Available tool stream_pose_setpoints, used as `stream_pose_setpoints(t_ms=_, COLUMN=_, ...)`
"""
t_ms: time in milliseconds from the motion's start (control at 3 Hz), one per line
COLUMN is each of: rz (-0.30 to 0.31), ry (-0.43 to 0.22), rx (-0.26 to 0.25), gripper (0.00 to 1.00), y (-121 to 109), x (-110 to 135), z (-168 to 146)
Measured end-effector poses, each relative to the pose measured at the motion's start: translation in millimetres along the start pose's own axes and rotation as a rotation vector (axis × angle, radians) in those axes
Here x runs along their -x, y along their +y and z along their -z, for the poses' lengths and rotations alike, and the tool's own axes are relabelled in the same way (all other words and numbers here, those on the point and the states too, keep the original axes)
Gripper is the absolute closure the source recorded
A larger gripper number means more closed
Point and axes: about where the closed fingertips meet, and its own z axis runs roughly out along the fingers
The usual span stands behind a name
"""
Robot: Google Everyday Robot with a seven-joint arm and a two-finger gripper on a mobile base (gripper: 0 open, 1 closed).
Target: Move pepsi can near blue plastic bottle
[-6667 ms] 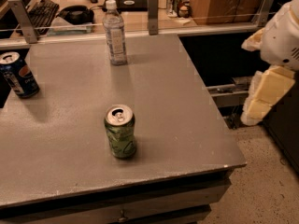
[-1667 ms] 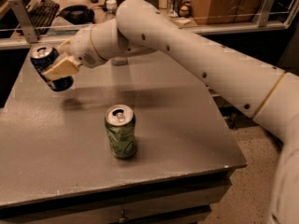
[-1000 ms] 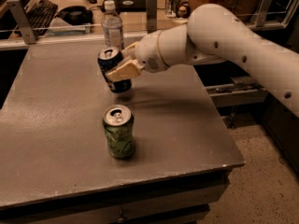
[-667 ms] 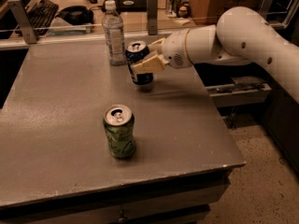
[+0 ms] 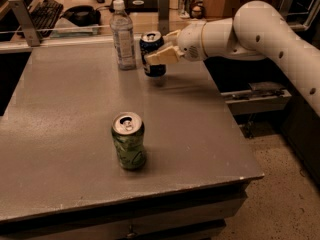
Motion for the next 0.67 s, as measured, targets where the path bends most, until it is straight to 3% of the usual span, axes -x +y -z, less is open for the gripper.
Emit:
stream_pose_setpoints(t_ms=333, rz=-0.003, ry=-0.029, rx=0.018, gripper=1.00, y=-8.8, x=5.9, z=-19.8)
stream_pose_setpoints(t_ms=667, rz=-0.013, ry=-0.051, rx=0.044, gripper=0.90, y=-9.4, x=9.5, z=-37.9)
